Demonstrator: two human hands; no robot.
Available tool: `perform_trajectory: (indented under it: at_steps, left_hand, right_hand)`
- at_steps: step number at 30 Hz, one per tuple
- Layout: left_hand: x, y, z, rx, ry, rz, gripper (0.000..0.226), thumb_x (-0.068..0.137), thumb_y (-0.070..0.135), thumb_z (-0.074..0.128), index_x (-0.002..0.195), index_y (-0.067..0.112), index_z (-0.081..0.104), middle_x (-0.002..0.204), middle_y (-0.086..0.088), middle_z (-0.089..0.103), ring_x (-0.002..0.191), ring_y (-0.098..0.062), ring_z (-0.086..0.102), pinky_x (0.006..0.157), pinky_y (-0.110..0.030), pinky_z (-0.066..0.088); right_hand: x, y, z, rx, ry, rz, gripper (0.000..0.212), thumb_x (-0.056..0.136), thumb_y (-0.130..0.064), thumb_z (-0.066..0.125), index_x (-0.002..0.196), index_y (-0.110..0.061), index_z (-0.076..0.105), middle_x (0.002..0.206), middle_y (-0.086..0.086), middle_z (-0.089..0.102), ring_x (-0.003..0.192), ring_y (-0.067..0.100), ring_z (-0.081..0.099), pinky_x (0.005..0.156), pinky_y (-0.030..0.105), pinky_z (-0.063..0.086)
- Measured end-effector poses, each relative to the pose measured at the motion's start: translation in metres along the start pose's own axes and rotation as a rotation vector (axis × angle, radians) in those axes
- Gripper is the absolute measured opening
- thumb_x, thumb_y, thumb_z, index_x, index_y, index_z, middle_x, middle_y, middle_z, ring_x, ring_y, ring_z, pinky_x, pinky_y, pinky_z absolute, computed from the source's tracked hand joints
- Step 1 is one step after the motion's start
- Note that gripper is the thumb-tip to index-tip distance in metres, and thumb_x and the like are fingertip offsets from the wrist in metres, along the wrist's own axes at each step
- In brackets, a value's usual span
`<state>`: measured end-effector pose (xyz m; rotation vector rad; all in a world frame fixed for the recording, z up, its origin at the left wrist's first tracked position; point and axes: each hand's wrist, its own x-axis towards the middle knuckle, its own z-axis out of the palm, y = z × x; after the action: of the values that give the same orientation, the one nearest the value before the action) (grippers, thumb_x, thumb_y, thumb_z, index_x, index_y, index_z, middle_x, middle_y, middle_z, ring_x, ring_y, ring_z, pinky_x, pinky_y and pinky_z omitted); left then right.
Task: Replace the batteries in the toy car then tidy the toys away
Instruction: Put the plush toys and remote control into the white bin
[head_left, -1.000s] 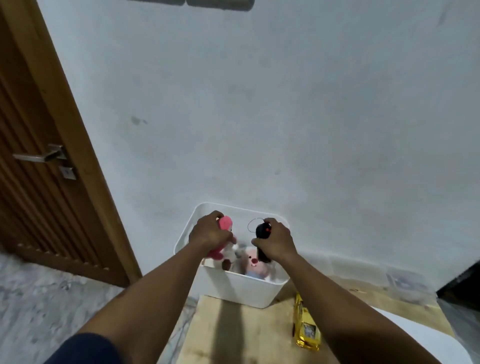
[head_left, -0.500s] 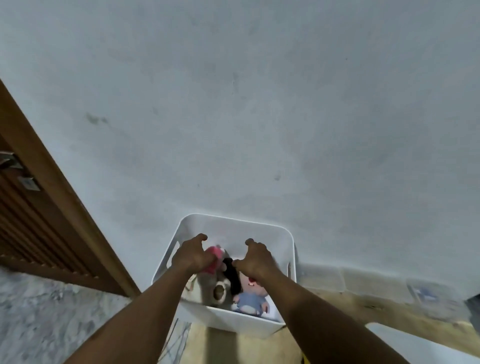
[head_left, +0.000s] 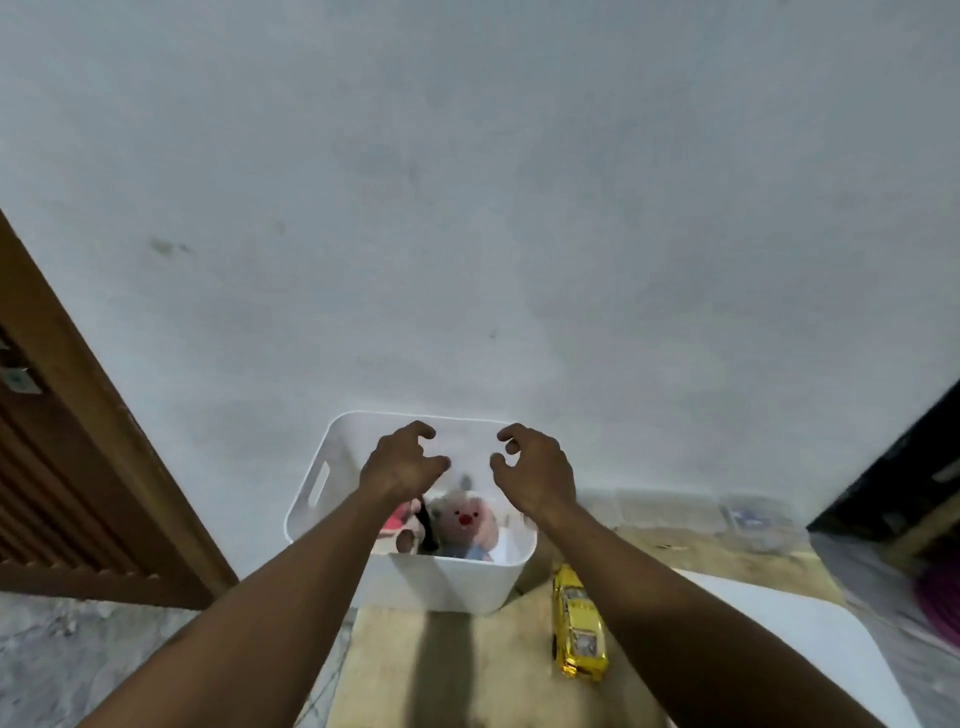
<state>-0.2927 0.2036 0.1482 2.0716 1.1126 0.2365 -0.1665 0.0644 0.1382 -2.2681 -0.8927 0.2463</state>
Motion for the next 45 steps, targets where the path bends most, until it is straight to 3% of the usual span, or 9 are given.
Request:
perform_trajectory:
  at_steps: [8, 14, 19, 21, 29, 33, 36, 39, 45]
  left_hand:
    - [-0.051, 0.078, 0.073, -0.095, -0.1, 0.19, 0.02, 0.084, 0.032, 0.072, 0.103, 0.03, 0.067, 0.091, 0.007, 0.072, 0.088, -0.018, 0.065, 0.069, -0.026, 0.047]
    - [-0.085, 0.126, 0.16, -0.108, -0.25, 0.248, 0.016, 0.082, 0.032, 0.075, 0.096, 0.03, 0.068, 0.088, 0.005, 0.073, 0.077, -0.014, 0.067, 0.073, -0.025, 0.051]
    - [-0.095, 0.129, 0.244, -0.063, -0.373, 0.141, 0.017, 0.079, 0.032, 0.076, 0.093, 0.028, 0.068, 0.104, -0.002, 0.071, 0.082, -0.02, 0.067, 0.062, -0.026, 0.051]
    - [-0.101, 0.127, 0.273, -0.051, -0.4, 0.061, 0.015, 0.081, 0.03, 0.074, 0.094, 0.024, 0.068, 0.102, -0.003, 0.068, 0.078, -0.025, 0.065, 0.049, -0.021, 0.044]
    - [-0.107, 0.093, 0.363, 0.064, -0.506, -0.257, 0.036, 0.089, 0.034, 0.064, 0.114, 0.009, 0.06, 0.089, -0.013, 0.066, 0.058, -0.025, 0.059, 0.041, -0.022, 0.042]
    - [-0.1, 0.085, 0.384, 0.023, -0.43, -0.343, 0.048, 0.084, 0.037, 0.068, 0.119, 0.004, 0.062, 0.106, -0.017, 0.068, 0.076, -0.03, 0.065, 0.045, -0.023, 0.047]
    - [-0.097, 0.086, 0.398, -0.065, -0.368, -0.426, 0.058, 0.078, 0.038, 0.069, 0.124, 0.003, 0.061, 0.114, -0.016, 0.064, 0.095, -0.035, 0.064, 0.074, -0.038, 0.06]
    - [-0.094, 0.076, 0.411, -0.17, -0.335, -0.53, 0.066, 0.069, 0.038, 0.07, 0.127, 0.006, 0.059, 0.114, -0.015, 0.064, 0.095, -0.035, 0.064, 0.081, -0.046, 0.06]
    - [-0.101, 0.106, 0.382, -0.229, -0.262, -0.468, 0.034, 0.094, 0.024, 0.056, 0.121, 0.007, 0.068, 0.115, -0.017, 0.067, 0.1, -0.035, 0.062, 0.091, -0.048, 0.056]
  right_hand:
    - [-0.061, 0.08, -0.096, -0.008, 0.201, 0.154, 0.018, 0.086, -0.03, 0.061, 0.103, -0.031, 0.068, 0.092, -0.014, 0.071, 0.08, 0.005, 0.055, 0.072, 0.022, 0.04]
    - [-0.101, 0.189, -0.155, -0.088, 0.265, 0.389, 0.019, 0.086, -0.027, 0.061, 0.102, -0.028, 0.07, 0.094, -0.008, 0.073, 0.095, 0.017, 0.068, 0.077, 0.026, 0.048]
    - [-0.13, 0.291, -0.184, -0.175, 0.221, 0.571, 0.024, 0.085, -0.025, 0.06, 0.108, -0.025, 0.068, 0.105, -0.002, 0.07, 0.104, 0.021, 0.063, 0.078, 0.024, 0.043]
    - [-0.14, 0.331, -0.191, -0.165, 0.194, 0.642, 0.023, 0.084, -0.027, 0.061, 0.106, -0.028, 0.066, 0.112, -0.005, 0.068, 0.107, 0.018, 0.061, 0.084, 0.026, 0.045]
    - [-0.146, 0.455, -0.198, -0.215, 0.015, 0.82, 0.05, 0.086, -0.039, 0.06, 0.131, -0.021, 0.052, 0.134, 0.004, 0.057, 0.124, 0.025, 0.054, 0.098, 0.035, 0.047]
    - [-0.143, 0.472, -0.187, -0.249, -0.017, 0.857, 0.047, 0.088, -0.044, 0.056, 0.126, -0.016, 0.056, 0.127, 0.009, 0.053, 0.121, 0.03, 0.055, 0.095, 0.037, 0.046]
    - [-0.139, 0.476, -0.182, -0.23, 0.034, 0.897, 0.045, 0.088, -0.045, 0.055, 0.121, -0.014, 0.059, 0.125, 0.009, 0.055, 0.118, 0.03, 0.056, 0.093, 0.037, 0.045]
    - [-0.141, 0.482, -0.178, -0.189, 0.073, 0.9, 0.05, 0.088, -0.05, 0.054, 0.118, -0.01, 0.059, 0.123, 0.013, 0.06, 0.117, 0.031, 0.056, 0.093, 0.038, 0.047]
    - [-0.14, 0.472, -0.206, -0.02, 0.187, 0.892, 0.038, 0.088, -0.051, 0.063, 0.096, -0.014, 0.058, 0.087, 0.006, 0.062, 0.082, 0.026, 0.055, 0.072, 0.034, 0.045]
